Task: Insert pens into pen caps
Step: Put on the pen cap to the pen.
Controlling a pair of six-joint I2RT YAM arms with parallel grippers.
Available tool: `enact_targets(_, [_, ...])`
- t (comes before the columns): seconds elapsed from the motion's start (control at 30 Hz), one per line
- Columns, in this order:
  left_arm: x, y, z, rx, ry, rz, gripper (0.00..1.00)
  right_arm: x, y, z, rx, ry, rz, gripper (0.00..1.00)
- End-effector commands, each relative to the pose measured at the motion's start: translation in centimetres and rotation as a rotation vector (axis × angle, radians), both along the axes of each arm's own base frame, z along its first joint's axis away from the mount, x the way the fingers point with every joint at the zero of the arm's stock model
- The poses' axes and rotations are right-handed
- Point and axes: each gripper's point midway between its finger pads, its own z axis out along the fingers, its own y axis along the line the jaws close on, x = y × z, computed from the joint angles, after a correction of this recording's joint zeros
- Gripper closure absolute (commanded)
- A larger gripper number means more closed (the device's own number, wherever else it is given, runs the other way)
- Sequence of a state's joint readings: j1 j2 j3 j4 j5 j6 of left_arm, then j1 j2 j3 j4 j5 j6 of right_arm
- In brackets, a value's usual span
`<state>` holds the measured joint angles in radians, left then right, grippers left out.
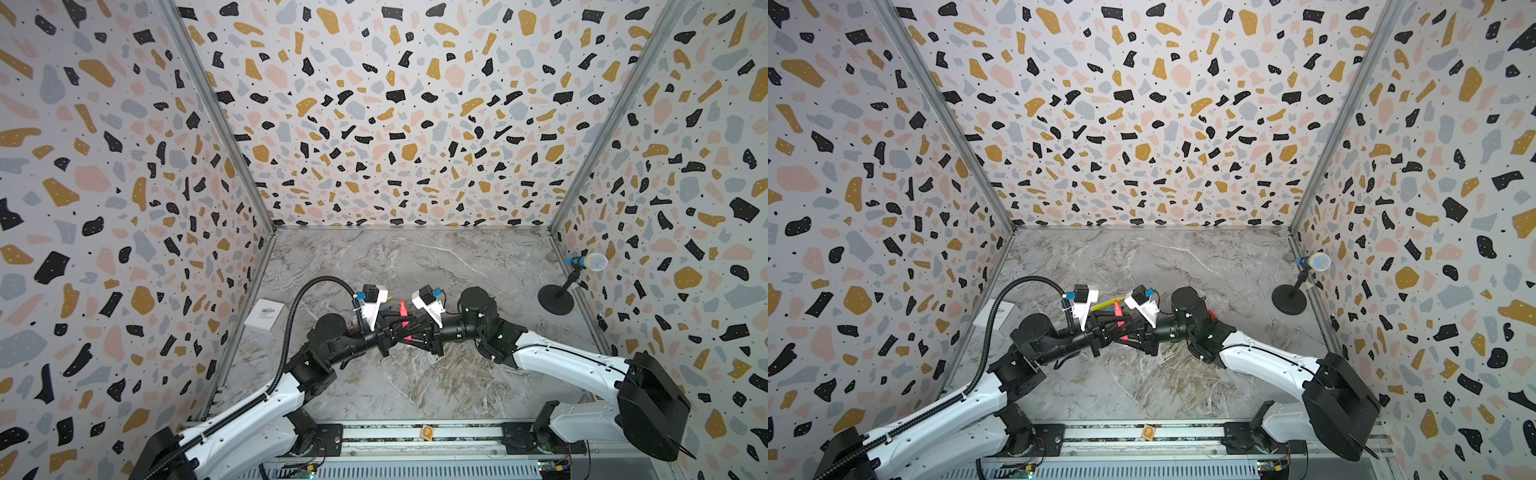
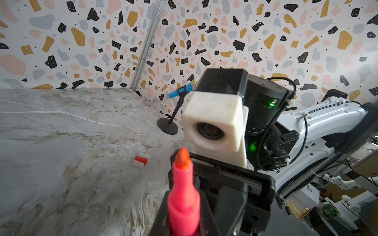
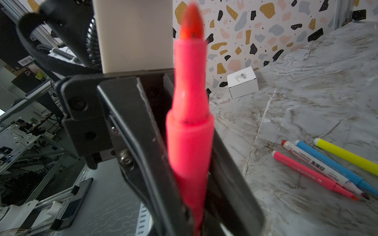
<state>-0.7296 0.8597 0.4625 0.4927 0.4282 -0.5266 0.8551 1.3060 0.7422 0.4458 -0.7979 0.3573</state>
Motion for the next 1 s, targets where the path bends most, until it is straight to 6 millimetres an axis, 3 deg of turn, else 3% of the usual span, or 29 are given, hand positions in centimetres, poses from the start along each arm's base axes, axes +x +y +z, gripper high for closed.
enact_targets(0.0, [0.1,0.2,1.2,0.002,-0.062,0.018,1.0,-1.0,0.5,2.9,0.063,-0.06,0.057,1.0])
enact_targets(0.3, [0.5,0.5,1.9,0.011,-0.076,0.05,1.0,-1.1,0.3,3.2,0.07,-0.078,0.054,0.97])
enact_targets(0.33, [0.6,0.6,2.2,0.007,-0.082,0.059,1.0,-1.1,0.3,3.3,0.072,-0.08,0.052,0.88])
enact_targets(0.43, [1.8,2.1,3.4,0.019,-0.105,0.151,1.0,-0.7,0.0,3.6,0.071,-0.086,0.027,0.47])
enact_targets(0.53, [4.0,5.8,5.8,0.051,-0.132,0.349,1.0,0.5,-0.7,3.0,0.048,-0.067,-0.048,0.38])
enact_targets(0.63, [5.5,10.8,9.1,0.089,-0.155,0.598,1.0,2.9,-1.0,0.6,-0.051,-0.024,-0.176,0.36])
enact_targets(0.8, [3.7,18.6,15.4,0.048,-0.208,0.932,1.0,4.8,0.9,-3.9,-0.191,0.047,-0.205,0.35])
enact_targets(0.9, [2.1,22.5,16.8,0.017,-0.194,1.082,1.0,4.6,3.6,-5.4,-0.223,0.044,-0.142,0.33])
enact_targets(0.97, [1.6,24.0,16.2,0.026,-0.164,1.148,1.0,4.3,5.7,-6.3,-0.233,0.038,-0.086,0.32])
